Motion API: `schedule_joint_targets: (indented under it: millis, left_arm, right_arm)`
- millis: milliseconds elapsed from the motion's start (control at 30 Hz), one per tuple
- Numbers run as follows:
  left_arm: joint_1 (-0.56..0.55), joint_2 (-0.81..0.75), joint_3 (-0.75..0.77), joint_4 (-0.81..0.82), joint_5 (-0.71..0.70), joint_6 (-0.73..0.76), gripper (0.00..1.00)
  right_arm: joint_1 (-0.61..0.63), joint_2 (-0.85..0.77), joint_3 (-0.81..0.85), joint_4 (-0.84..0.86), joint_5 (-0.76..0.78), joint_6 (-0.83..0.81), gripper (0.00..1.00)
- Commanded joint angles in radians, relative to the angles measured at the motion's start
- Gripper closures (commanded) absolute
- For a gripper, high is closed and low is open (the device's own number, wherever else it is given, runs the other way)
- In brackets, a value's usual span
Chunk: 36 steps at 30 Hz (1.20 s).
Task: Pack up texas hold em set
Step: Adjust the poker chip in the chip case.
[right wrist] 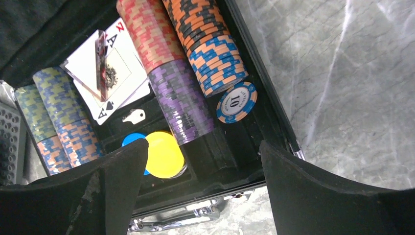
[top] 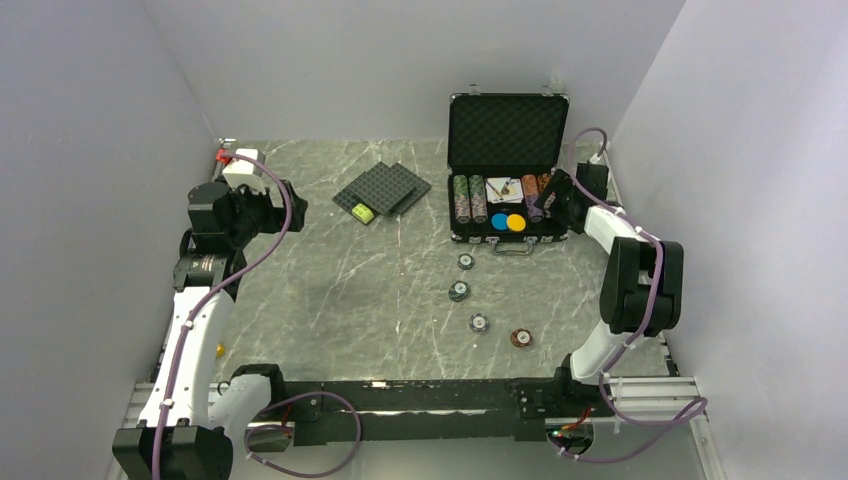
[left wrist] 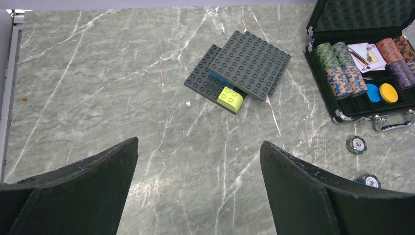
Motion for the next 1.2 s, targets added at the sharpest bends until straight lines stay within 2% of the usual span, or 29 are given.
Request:
schedule_joint_targets:
  millis: [0,767,1167]
  left_arm:
    - [-0.005,-0.008,-0.001,0.02,-0.003,-0.01,0.02]
    - [-0.005,0.0,-0.001,0.02,-0.004,-0.008,0.02]
    - [-0.005,0.003,0.0,0.019,-0.009,-0.006,0.02]
  right_arm:
    - [-0.006,0.03,0.022,0.011,-0.028,-0.01,0.11]
    - [-0.007,0.163,0.169,0.034,-0.07,0.018,0.13]
    - [-0.007,0.195,0.193,0.066,-0.086,0.036,0.13]
